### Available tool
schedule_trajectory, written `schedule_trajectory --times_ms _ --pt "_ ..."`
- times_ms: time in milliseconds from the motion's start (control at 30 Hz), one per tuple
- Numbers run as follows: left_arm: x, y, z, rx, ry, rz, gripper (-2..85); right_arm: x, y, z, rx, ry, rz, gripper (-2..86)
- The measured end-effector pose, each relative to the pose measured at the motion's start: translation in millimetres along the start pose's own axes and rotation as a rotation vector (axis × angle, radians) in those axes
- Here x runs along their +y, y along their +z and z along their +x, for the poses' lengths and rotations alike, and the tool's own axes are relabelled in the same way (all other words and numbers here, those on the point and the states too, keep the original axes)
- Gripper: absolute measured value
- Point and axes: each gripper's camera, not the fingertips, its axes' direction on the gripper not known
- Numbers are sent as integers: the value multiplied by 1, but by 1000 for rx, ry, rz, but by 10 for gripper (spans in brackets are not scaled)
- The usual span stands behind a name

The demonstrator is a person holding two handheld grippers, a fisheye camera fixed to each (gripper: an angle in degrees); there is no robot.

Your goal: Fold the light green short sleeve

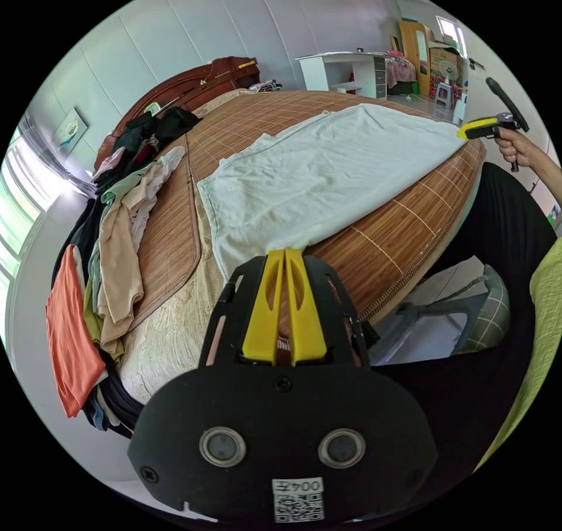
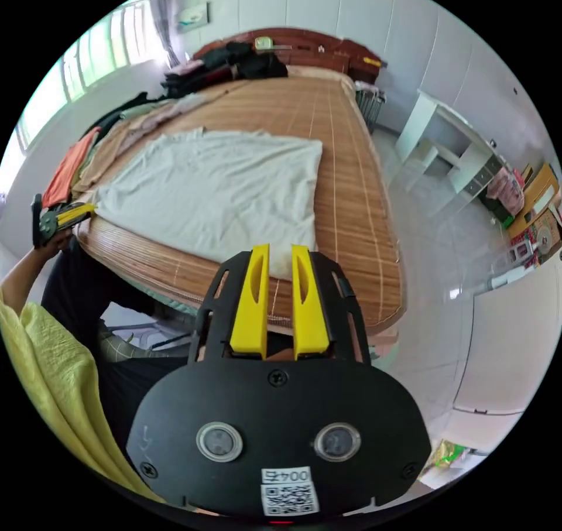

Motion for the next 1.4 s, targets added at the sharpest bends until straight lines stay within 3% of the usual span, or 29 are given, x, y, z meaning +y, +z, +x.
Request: schedule_trajectory --times_ms 133,233,467,700,1400 --pt "-3 -20 -6 49 -14 -42 29 19 -15 16 -86 87 106 76" --pt "12 -43 -5 -14 17 -18 57 39 -16 24 -87 123 150 70" --pt "34 -39 -32 -42 -1 -89 88 56 1 29 -38 144 141 65" --pt "16 -21 -39 6 119 -133 90 64 17 41 -25 151 108 54" --pt "5 -20 -52 126 146 -142 34 94 47 81 -7 151 105 50"
